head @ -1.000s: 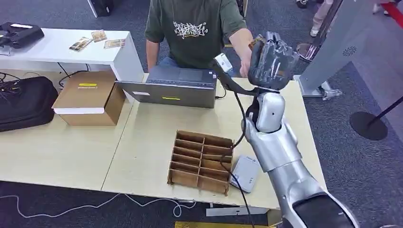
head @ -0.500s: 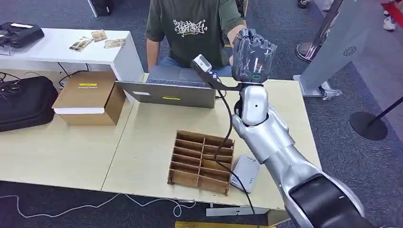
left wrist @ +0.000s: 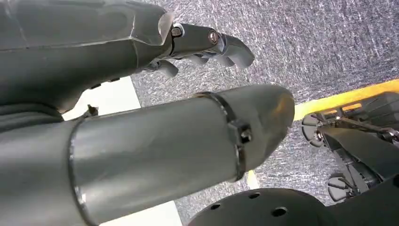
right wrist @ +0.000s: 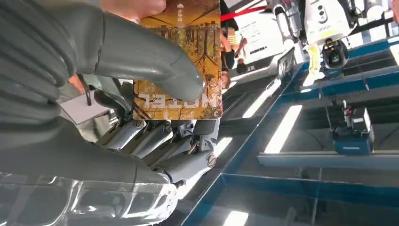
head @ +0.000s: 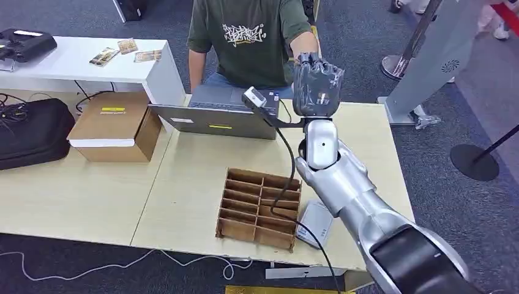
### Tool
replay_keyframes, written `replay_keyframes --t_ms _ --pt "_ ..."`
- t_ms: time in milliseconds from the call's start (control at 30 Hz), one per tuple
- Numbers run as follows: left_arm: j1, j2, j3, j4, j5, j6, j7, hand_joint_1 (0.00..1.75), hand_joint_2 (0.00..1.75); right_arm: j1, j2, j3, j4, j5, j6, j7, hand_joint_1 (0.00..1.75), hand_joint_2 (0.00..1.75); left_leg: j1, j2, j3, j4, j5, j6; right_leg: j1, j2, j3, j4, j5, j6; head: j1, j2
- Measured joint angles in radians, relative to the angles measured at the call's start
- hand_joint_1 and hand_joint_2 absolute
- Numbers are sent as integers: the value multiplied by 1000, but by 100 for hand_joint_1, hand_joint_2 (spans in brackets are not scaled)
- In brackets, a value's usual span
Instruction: Pass the card to the sensor for recognition and then transmit it.
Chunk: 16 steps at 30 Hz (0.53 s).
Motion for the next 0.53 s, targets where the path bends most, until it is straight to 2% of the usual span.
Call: replay_keyframes --t_ms 33,67,100,133,233,533 --pt "0 0 0 0 0 -1 0 0 0 0 0 0 5 0 0 -2 175 175 0 0 0 0 0 0 0 0 0 0 0 0 0 0" --pt "0 0 0 0 2 -3 0 0 0 0 0 0 10 0 0 -6 77 175 0 0 0 0 0 0 0 0 0 0 0 0 0 0" --pt "0 0 0 0 6 -3 0 0 0 -1 0 0 17 0 0 -9 77 175 0 0 0 0 0 0 0 0 0 0 0 0 0 0" --pt "0 0 0 0 10 -3 0 0 0 -2 3 1 27 0 0 -10 0 175 0 0 0 0 0 0 0 0 0 0 0 0 0 0" --pt "0 -1 0 0 18 -3 0 0 0 -5 6 28 41 0 0 2 0 175 0 0 0 0 0 0 0 0 0 0 0 0 0 0" --pt "1 -2 0 0 32 -10 -9 0 0 -26 39 47 123 0 0 -28 0 175 0 0 0 0 0 0 0 0 0 0 0 0 0 0"
